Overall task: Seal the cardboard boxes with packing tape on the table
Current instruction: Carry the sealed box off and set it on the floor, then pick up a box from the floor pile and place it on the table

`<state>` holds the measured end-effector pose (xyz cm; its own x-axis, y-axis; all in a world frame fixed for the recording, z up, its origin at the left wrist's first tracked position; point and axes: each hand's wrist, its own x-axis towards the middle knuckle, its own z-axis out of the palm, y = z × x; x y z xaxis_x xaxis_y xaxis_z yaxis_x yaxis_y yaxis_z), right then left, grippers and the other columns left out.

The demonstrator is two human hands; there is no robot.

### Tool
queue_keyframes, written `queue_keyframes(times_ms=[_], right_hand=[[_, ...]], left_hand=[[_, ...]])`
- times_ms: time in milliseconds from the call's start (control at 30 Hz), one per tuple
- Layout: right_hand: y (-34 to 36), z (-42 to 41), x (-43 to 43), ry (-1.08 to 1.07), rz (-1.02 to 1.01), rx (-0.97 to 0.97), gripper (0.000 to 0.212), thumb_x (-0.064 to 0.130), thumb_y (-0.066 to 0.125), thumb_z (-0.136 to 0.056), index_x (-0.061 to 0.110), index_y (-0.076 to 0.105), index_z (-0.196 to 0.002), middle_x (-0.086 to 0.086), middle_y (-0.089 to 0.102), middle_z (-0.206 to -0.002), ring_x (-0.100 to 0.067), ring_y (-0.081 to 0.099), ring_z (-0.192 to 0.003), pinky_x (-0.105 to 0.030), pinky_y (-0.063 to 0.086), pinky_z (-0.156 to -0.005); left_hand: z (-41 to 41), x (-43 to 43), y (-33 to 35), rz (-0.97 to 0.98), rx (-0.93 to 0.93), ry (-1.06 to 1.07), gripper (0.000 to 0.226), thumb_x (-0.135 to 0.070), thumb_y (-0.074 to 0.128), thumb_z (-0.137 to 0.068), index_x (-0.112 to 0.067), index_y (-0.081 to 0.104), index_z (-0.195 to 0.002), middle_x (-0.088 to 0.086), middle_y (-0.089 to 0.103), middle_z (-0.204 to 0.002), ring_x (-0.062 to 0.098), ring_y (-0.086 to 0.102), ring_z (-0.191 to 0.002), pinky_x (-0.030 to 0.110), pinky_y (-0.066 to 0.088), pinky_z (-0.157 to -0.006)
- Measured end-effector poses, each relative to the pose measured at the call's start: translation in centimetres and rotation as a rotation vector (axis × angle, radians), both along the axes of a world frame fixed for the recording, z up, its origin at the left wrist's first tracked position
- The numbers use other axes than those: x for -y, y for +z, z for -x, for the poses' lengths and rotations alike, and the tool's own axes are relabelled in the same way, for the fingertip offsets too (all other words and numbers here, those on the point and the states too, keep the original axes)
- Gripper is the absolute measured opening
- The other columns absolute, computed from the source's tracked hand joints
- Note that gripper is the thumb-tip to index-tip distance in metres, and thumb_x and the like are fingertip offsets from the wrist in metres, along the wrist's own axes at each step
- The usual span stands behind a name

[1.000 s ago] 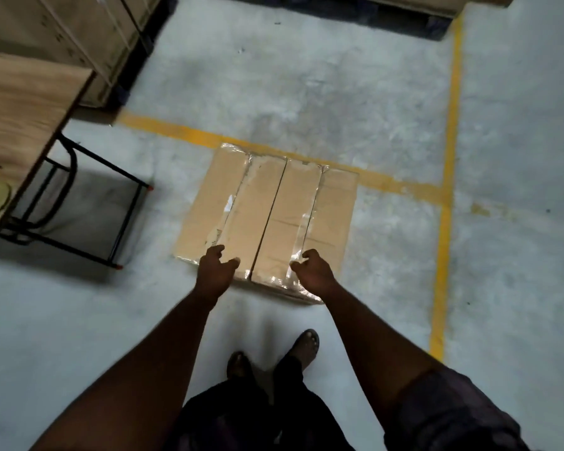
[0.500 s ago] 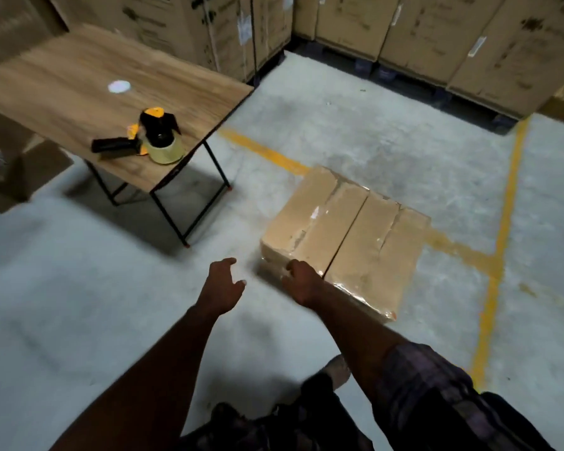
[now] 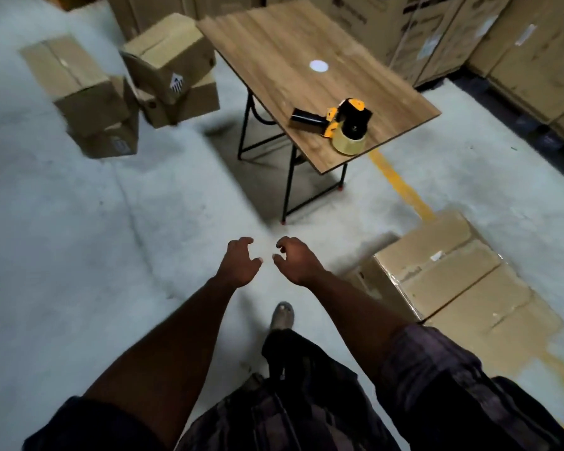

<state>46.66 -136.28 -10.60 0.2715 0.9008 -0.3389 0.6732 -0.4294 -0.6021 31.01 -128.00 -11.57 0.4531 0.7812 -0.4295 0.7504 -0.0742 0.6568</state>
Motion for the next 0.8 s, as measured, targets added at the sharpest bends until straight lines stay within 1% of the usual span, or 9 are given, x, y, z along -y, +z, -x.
queue_keyframes(times_ms=[133, 233, 300, 367, 467, 533, 600, 700, 800], right_hand=[[-1.3, 0.7, -6.9, 0.070, 0.001, 0.003, 0.036, 0.027, 0.059, -0.098, 0.007, 0.056, -0.127, -0.013, 0.058, -0.122, -0.026, 0.058, -0.111, -0.034, 0.044, -0.093], [-2.6, 0.9, -12.6, 0.081, 0.003, -0.024, 0.035, 0.028, 0.061, -0.096, 0.008, 0.058, -0.125, -0.012, 0.060, -0.120, -0.025, 0.059, -0.109, -0.037, 0.047, -0.095], [-3.4, 0.8, -16.3, 0.077, 0.007, -0.052, 0.033, 0.029, 0.062, -0.096, 0.009, 0.059, -0.122, -0.011, 0.061, -0.119, -0.024, 0.059, -0.108, -0.033, 0.046, -0.093], [-3.8, 0.4, -19.9, 0.059, 0.031, -0.071, 0.033, 0.030, 0.062, -0.096, 0.010, 0.059, -0.122, -0.009, 0.062, -0.120, -0.021, 0.059, -0.106, -0.028, 0.042, -0.088], [-3.8, -0.7, -24.8, 0.082, 0.046, -0.067, 0.033, 0.031, 0.061, -0.096, 0.012, 0.059, -0.123, -0.008, 0.062, -0.120, -0.021, 0.059, -0.107, -0.028, 0.041, -0.087], [-4.0, -1.9, -28.6, 0.156, 0.034, -0.037, 0.034, 0.028, 0.062, -0.096, 0.007, 0.059, -0.123, -0.012, 0.063, -0.117, -0.025, 0.059, -0.109, -0.030, 0.040, -0.090], [-3.9, -2.9, -31.8, 0.143, 0.023, -0.019, 0.034, 0.026, 0.063, -0.096, 0.005, 0.060, -0.122, -0.015, 0.065, -0.115, -0.028, 0.060, -0.109, -0.031, 0.041, -0.092], [-3.5, -4.0, -36.6, 0.088, 0.043, -0.041, 0.033, 0.025, 0.064, -0.095, 0.005, 0.061, -0.122, -0.013, 0.065, -0.115, -0.026, 0.061, -0.109, -0.029, 0.042, -0.088], [-3.6, -4.5, -40.8, 0.152, 0.074, -0.022, 0.035, 0.027, 0.062, -0.097, 0.007, 0.059, -0.126, -0.011, 0.062, -0.120, -0.024, 0.060, -0.112, -0.029, 0.041, -0.090]], left_hand=[[1.1, -5.3, -0.6, 0.030, 0.026, 0.088, 0.060, -0.019, 0.071, -0.091, -0.009, 0.045, -0.143, 0.017, 0.044, -0.139, 0.028, 0.054, -0.122, 0.031, 0.039, -0.106], [1.8, -10.4, -0.9, 0.026, 0.020, 0.127, 0.060, -0.020, 0.071, -0.091, -0.009, 0.044, -0.144, 0.017, 0.043, -0.140, 0.030, 0.057, -0.118, 0.032, 0.040, -0.106], [2.2, -14.2, -0.8, 0.010, 0.004, 0.145, 0.060, -0.021, 0.071, -0.091, -0.009, 0.044, -0.144, 0.018, 0.043, -0.140, 0.029, 0.058, -0.115, 0.032, 0.041, -0.105], [2.3, -18.2, -0.4, 0.002, -0.036, 0.156, 0.060, -0.022, 0.071, -0.092, -0.009, 0.045, -0.144, 0.018, 0.044, -0.138, 0.028, 0.059, -0.113, 0.031, 0.042, -0.102], [2.0, -23.9, 0.5, -0.006, -0.047, 0.145, 0.059, -0.021, 0.071, -0.092, -0.007, 0.045, -0.143, 0.019, 0.048, -0.134, 0.029, 0.057, -0.118, 0.030, 0.042, -0.101], [1.6, -27.7, 0.6, -0.023, -0.041, 0.164, 0.059, -0.021, 0.071, -0.092, -0.005, 0.045, -0.143, 0.021, 0.050, -0.132, 0.031, 0.056, -0.121, 0.031, 0.042, -0.102], [1.3, -30.7, 0.8, -0.013, -0.043, 0.219, 0.059, -0.023, 0.071, -0.092, -0.006, 0.047, -0.143, 0.020, 0.051, -0.131, 0.029, 0.058, -0.118, 0.028, 0.042, -0.100], [1.2, -35.2, 1.0, 0.030, -0.041, 0.289, 0.058, -0.025, 0.071, -0.092, -0.009, 0.048, -0.142, 0.018, 0.051, -0.134, 0.027, 0.059, -0.116, 0.028, 0.041, -0.101], [1.9, -39.3, 0.5, 0.044, -0.042, 0.334, 0.058, -0.025, 0.072, -0.092, -0.008, 0.048, -0.142, 0.020, 0.052, -0.135, 0.029, 0.054, -0.123, 0.030, 0.039, -0.103]])
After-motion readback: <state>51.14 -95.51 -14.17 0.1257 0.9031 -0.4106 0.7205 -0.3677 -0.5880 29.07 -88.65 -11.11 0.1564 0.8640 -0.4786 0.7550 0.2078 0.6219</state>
